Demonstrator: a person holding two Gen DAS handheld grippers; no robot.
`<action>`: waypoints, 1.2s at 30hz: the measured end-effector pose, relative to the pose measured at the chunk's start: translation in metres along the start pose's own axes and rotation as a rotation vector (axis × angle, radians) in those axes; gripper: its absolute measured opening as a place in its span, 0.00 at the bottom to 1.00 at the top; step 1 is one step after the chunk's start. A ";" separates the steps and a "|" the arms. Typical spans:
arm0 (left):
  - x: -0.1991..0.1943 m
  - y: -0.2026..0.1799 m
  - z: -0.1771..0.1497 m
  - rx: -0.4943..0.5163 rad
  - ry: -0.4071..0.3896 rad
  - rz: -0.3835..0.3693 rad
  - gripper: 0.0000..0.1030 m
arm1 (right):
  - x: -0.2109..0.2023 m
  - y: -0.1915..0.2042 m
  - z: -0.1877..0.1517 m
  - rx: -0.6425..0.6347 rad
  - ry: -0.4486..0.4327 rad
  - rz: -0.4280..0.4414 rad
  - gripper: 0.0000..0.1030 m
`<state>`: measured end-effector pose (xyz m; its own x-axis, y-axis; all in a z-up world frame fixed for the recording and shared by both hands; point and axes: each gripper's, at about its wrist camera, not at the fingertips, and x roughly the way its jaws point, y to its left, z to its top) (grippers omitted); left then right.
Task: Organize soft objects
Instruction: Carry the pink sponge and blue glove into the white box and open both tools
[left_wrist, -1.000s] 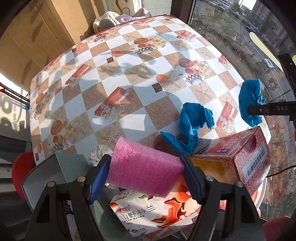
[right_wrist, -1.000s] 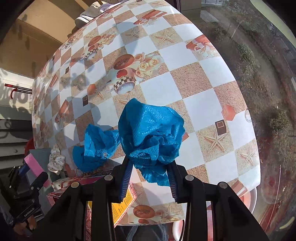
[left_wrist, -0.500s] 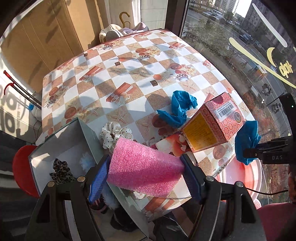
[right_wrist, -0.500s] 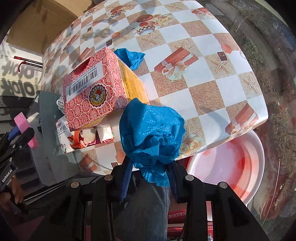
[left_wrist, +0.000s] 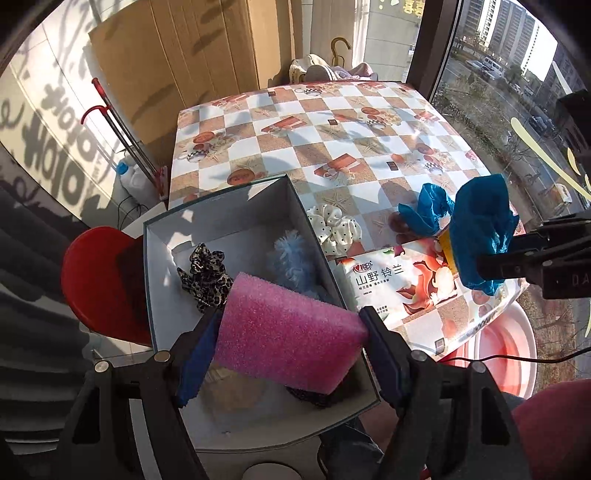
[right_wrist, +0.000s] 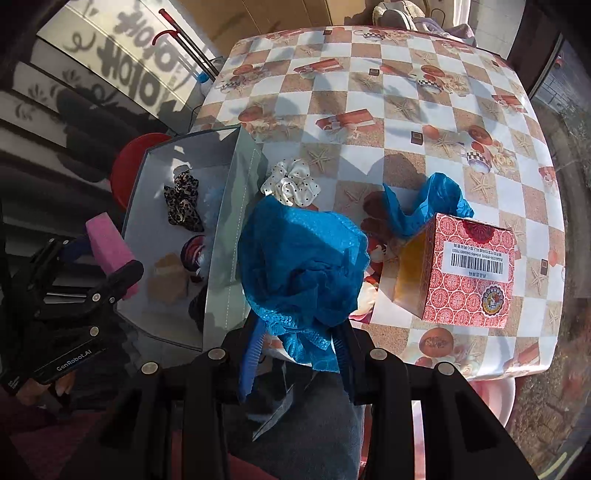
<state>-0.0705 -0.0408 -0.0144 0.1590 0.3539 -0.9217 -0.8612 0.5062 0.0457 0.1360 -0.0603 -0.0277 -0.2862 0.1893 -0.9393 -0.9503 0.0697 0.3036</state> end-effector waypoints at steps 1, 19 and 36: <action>-0.002 0.007 -0.006 -0.020 0.003 0.011 0.76 | 0.000 0.013 0.008 -0.031 -0.004 0.010 0.37; -0.010 0.057 -0.054 -0.393 0.047 0.169 0.76 | 0.031 0.175 0.072 -0.500 0.065 0.148 0.37; -0.004 0.052 -0.054 -0.374 0.084 0.183 0.76 | 0.056 0.167 0.063 -0.476 0.154 0.154 0.37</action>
<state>-0.1417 -0.0582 -0.0290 -0.0398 0.3379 -0.9403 -0.9899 0.1148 0.0831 -0.0315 0.0241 -0.0197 -0.4077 0.0139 -0.9130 -0.8362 -0.4075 0.3672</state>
